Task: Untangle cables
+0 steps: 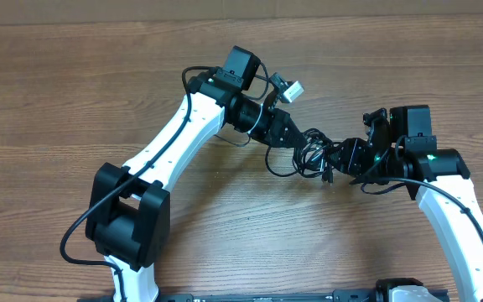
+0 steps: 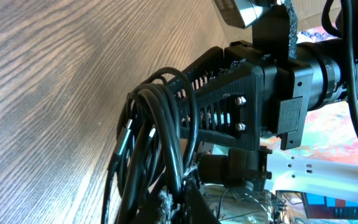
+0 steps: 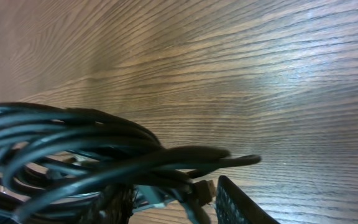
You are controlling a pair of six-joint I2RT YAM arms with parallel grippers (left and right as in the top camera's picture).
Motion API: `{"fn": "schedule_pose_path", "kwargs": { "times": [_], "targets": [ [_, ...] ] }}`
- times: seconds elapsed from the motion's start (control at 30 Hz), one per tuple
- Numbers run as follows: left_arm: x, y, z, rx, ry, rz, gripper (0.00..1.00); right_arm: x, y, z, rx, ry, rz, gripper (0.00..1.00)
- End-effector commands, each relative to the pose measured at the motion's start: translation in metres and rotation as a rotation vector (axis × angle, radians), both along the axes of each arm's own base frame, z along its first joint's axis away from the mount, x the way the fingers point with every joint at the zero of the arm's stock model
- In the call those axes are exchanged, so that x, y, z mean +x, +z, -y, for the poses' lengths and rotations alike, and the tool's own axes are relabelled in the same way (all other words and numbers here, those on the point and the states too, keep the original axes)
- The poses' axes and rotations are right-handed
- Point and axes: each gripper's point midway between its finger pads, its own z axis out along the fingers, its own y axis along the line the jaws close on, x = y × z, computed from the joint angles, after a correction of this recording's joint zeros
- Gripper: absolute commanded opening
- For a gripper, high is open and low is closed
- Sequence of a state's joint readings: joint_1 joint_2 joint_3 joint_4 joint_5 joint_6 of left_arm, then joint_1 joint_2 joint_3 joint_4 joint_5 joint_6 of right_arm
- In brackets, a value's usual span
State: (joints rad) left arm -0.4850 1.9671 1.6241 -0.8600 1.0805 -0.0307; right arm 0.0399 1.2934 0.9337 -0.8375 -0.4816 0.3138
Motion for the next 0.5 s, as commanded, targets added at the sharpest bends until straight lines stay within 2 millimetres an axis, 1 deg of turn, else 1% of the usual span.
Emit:
{"fn": "schedule_pose_path", "kwargs": {
  "times": [0.0,0.1,0.17,0.27,0.47],
  "targets": [
    [-0.005,0.027,0.005,-0.054,-0.015,0.017,0.04,0.006,0.01,-0.004,0.018,0.016,0.037,0.41],
    [-0.007,0.03,0.006,-0.068,-0.017,-0.004,0.04,0.012,0.013,-0.004,0.018,0.016,0.065,0.4],
    [-0.01,0.034,0.007,-0.091,-0.029,-0.017,0.04,0.016,0.016,-0.004,0.02,0.016,0.088,0.37],
    [-0.014,0.042,0.008,-0.135,-0.051,-0.04,0.04,0.022,0.019,-0.004,0.022,0.014,0.116,0.36],
    [-0.02,0.051,0.009,-0.171,-0.06,-0.108,0.04,0.023,0.021,-0.005,0.029,0.018,0.123,0.36]
  ]
}}
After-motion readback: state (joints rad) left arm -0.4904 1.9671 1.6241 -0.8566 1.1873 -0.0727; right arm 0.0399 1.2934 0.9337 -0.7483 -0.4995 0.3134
